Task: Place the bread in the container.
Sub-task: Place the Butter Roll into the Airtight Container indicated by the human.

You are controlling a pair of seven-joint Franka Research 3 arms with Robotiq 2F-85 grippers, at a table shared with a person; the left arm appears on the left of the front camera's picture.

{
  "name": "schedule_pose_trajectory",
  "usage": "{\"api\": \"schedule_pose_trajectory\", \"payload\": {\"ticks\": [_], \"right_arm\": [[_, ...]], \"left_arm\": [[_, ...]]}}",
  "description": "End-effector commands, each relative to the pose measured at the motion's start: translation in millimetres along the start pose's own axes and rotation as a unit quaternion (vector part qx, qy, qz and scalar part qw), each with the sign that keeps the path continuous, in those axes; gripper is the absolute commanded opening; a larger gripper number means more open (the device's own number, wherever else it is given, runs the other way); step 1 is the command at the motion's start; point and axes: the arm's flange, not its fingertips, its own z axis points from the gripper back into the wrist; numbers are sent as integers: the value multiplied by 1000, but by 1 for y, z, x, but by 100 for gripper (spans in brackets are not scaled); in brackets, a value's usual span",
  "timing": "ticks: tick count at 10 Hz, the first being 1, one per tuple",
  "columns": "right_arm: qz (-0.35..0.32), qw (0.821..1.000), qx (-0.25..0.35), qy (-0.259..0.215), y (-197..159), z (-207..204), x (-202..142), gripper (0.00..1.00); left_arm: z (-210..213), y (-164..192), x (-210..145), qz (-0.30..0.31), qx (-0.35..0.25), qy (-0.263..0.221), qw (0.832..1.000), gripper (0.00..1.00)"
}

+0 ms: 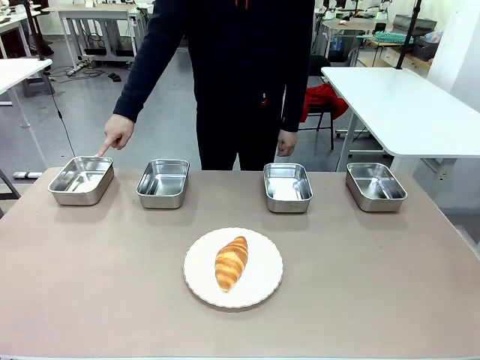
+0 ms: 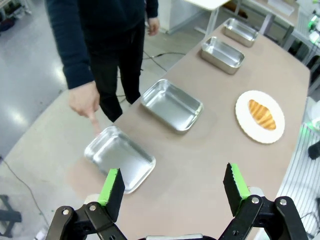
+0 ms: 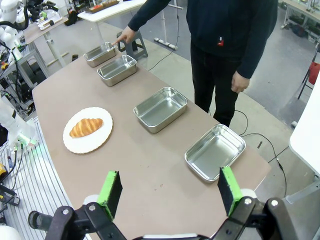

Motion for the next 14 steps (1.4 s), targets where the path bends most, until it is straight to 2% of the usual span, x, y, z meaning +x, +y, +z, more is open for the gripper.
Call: {"api": "schedule_pose_trajectory", "payload": {"ticks": [1,3,5,6,8,9,10,14], "right_arm": [[6,1000,2,-11,0,0,2,100],[6,1000,2,-11,0,0,2,100],[6,1000,2,-11,0,0,2,100],[6,1000,2,-11,0,0,2,100],[6,1000,2,-11,0,0,2,100],[6,1000,2,-11,0,0,2,100],[6,1000,2,-11,0,0,2,100],[6,1000,2,-11,0,0,2,100]], "left_arm": [[-54,-52,36,23,-4,52,998,100],[-134,-114,59,39,-11,136,990,100],[-206,-168,60,54,-6,215,975,100],[-236,-196,55,35,17,227,973,100],[-278,-225,47,55,4,229,972,100],[-286,-224,41,86,-18,239,967,100],[-273,-232,49,38,-6,230,972,100],[-273,-232,49,38,-6,230,972,100]]}}
